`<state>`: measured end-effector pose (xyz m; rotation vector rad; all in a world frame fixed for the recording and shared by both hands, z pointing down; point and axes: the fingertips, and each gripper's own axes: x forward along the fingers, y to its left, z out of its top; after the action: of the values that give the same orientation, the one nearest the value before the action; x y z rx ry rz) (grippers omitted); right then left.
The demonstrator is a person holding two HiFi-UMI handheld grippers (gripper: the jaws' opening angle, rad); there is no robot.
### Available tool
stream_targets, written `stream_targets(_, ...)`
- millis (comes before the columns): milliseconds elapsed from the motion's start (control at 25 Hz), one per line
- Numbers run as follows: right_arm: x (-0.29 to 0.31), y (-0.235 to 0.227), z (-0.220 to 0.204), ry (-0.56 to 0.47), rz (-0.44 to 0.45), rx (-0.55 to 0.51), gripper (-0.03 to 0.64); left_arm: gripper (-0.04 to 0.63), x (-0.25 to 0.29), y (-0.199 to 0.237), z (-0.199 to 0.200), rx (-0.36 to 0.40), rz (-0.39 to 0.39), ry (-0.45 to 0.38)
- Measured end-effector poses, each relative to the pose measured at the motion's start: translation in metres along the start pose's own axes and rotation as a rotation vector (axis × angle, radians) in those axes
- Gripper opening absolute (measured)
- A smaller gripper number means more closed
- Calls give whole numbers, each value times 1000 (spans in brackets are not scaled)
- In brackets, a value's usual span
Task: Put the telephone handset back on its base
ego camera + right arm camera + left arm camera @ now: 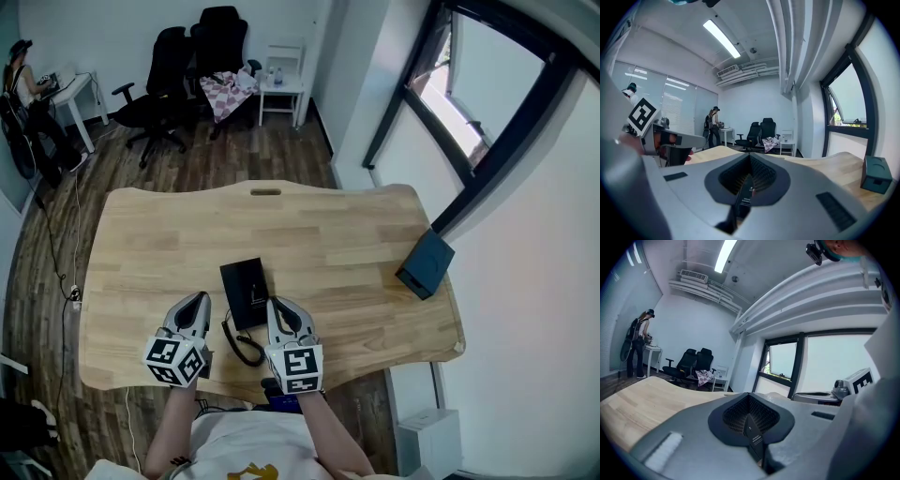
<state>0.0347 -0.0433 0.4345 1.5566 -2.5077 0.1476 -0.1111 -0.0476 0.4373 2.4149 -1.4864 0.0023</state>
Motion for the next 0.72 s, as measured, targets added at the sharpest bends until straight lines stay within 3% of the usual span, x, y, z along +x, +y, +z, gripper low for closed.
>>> stream_targets(720, 2, -9, -4, -18, 34, 32, 6, 2, 5, 5, -6, -5, 37, 5)
